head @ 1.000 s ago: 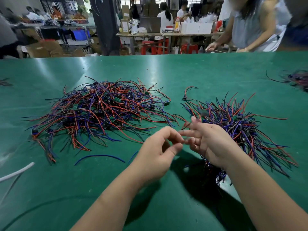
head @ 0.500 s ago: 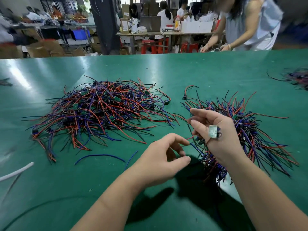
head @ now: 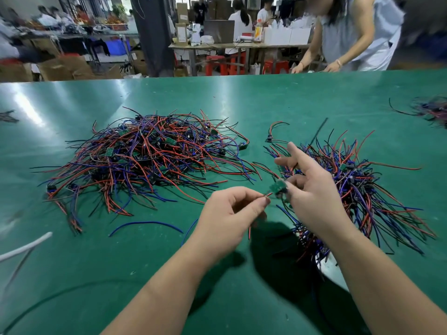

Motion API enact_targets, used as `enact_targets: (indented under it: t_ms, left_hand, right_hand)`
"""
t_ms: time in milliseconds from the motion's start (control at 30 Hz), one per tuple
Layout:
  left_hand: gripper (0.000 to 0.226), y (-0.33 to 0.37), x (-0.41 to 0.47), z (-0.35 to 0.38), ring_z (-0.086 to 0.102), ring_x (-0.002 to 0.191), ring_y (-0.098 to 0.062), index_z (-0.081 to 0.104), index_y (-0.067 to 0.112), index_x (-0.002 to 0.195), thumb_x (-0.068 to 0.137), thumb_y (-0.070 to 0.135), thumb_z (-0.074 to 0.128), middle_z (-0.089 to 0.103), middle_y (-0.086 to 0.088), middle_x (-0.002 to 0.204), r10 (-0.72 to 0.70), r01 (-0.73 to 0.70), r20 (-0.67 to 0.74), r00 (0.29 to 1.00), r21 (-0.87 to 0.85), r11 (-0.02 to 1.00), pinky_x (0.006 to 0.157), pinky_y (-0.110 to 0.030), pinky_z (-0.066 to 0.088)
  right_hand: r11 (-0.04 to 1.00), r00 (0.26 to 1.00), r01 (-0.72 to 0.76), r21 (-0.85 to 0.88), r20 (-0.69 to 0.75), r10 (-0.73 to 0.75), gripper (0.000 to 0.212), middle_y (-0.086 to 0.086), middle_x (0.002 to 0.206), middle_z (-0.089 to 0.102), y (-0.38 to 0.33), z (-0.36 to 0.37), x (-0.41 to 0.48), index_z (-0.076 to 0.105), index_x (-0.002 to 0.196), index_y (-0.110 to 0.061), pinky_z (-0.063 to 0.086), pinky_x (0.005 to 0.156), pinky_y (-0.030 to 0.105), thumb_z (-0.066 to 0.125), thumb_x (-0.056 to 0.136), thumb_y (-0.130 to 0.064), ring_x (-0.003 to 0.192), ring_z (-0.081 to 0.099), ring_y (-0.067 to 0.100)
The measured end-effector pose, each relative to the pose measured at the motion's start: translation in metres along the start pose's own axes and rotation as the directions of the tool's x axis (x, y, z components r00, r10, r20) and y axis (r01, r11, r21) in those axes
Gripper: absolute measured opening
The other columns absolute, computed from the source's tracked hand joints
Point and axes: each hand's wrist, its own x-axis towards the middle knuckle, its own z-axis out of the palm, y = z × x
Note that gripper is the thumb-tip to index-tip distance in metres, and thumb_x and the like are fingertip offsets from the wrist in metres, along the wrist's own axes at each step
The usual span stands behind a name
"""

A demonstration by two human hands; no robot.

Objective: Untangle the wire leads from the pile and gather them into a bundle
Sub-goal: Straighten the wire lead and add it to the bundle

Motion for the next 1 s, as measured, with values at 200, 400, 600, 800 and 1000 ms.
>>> enact_targets:
  t_ms: [200,400,600,800,1000]
  left_hand:
    - [0.020,-0.007,0.008,-0.014,0.053,0.046,-0.005,0.070,0.016,0.078,0.093,0.022,0.058,0.066,0.007,0.057,-0.212,0.214,-0.186,0.959,-0.007,0.977,0.050,-0.016,0.045]
    - [0.016,-0.014,0.015,-0.027,0.061,0.062,-0.009,0.063,0.023,0.090,0.096,0.020,0.049,0.070,0.003,0.083,-0.139,0.230,-0.312,0.940,0.277,0.933,0.063,-0.026,0.049]
    - [0.025,-0.015,0.009,-0.037,0.055,0.107,-0.027,0.061,0.020,0.109,0.093,0.020,0.041,0.058,-0.003,0.110,-0.066,0.215,-0.219,0.973,0.777,0.592,0.090,-0.039,0.047]
    - [0.029,-0.019,0.006,-0.041,0.046,0.115,-0.025,0.058,0.021,0.113,0.090,0.036,0.050,0.049,-0.001,0.122,-0.157,0.272,-0.227,0.961,0.868,0.416,0.094,-0.037,0.038]
    - [0.045,-0.020,0.007,-0.052,0.031,0.129,-0.031,0.045,0.026,0.129,0.089,0.046,0.051,0.037,-0.012,0.139,-0.155,0.411,-0.381,0.912,0.860,0.304,0.109,-0.042,0.021]
  right_hand:
    - [0.900,0.967,-0.171,0.401,-0.110,0.232,0.044,0.007,0.091,0.070,-0.007,-0.014,0.011,0.060,0.117,-0.011,0.046,0.055,0.018,0.045,0.086,0.017,0.058,0.058,0.009]
    - [0.754,0.913,-0.376,0.540,0.075,0.402,0.024,0.022,0.090,0.061,-0.048,-0.024,0.059,0.055,0.102,0.007,0.049,0.058,0.017,0.039,0.087,0.016,0.062,0.063,0.016]
    - [0.811,0.990,-0.064,0.581,-0.067,0.126,0.017,0.013,0.083,0.058,-0.110,-0.022,0.144,0.053,0.093,-0.001,0.049,0.060,0.023,0.044,0.084,0.010,0.074,0.065,0.020]
    - [0.916,0.959,-0.282,0.284,0.062,0.276,0.026,0.001,0.101,0.055,-0.073,0.000,0.164,0.054,0.113,-0.012,0.052,0.081,0.035,0.057,0.088,-0.006,0.100,0.057,0.021]
    - [0.770,0.704,-0.608,-0.195,0.316,0.636,0.064,0.015,0.150,0.031,-0.009,0.019,0.123,0.031,0.147,-0.018,0.050,0.091,0.042,0.060,0.091,-0.011,0.123,0.045,0.038]
